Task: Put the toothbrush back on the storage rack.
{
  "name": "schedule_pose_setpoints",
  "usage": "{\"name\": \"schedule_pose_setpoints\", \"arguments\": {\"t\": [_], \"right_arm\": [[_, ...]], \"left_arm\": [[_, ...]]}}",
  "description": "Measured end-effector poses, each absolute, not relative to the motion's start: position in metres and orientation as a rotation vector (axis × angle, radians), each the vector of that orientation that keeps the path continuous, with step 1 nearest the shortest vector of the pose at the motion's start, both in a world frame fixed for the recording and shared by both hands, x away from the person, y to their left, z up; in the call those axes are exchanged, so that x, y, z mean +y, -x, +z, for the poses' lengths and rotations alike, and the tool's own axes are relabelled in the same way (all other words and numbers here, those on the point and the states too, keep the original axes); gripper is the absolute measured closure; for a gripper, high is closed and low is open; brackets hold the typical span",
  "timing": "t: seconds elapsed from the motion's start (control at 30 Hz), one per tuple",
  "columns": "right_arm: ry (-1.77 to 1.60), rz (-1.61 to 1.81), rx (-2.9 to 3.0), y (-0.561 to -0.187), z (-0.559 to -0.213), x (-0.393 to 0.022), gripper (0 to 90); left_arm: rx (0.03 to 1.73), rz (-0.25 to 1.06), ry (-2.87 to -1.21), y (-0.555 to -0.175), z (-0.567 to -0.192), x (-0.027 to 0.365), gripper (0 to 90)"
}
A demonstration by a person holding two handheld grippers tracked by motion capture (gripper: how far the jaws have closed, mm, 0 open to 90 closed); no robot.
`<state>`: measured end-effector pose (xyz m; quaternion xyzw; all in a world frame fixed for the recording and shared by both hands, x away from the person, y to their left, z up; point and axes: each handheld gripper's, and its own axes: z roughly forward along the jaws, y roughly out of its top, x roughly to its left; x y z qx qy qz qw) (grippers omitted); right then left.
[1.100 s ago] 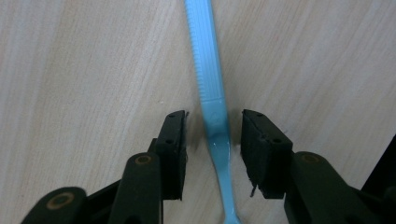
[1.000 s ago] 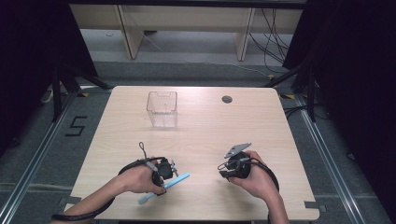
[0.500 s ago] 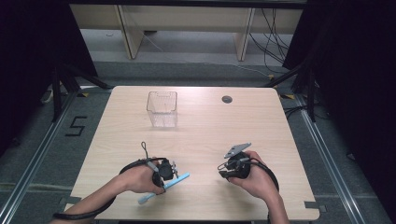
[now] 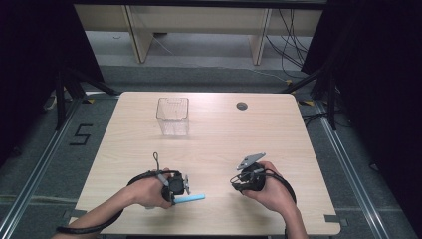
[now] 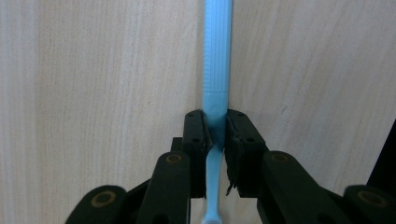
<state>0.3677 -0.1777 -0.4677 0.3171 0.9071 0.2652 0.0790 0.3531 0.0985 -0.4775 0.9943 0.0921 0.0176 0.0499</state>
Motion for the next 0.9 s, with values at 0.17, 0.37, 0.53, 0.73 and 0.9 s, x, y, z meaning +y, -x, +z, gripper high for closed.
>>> {"name": "schedule_pose_setpoints", "arguments": {"t": [0.17,0.37,0.53,0.73,0.9], "right_arm": [[-0.843,0.789,2.774,-0.366,-0.467,-0.168,60.6],[-0.618,0.779,2.877,-0.364,-0.469,-0.148,60.5],[-0.389,0.806,2.969,-0.361,-0.469,-0.13,60.2],[-0.299,0.767,3.011,-0.359,-0.472,-0.114,60.3],[-0.214,0.765,3.035,-0.36,-0.475,-0.106,61.1]], "left_arm": [[0.212,0.082,-3.03,-0.353,-0.473,0.1,78.0],[0.125,0.089,-3.021,-0.352,-0.468,0.1,78.0],[0.076,0.091,-3.023,-0.351,-0.467,0.097,78.0],[0.043,0.1,-3.018,-0.35,-0.464,0.093,78.0],[0.008,0.104,-3.016,-0.349,-0.463,0.091,78.0]]}}
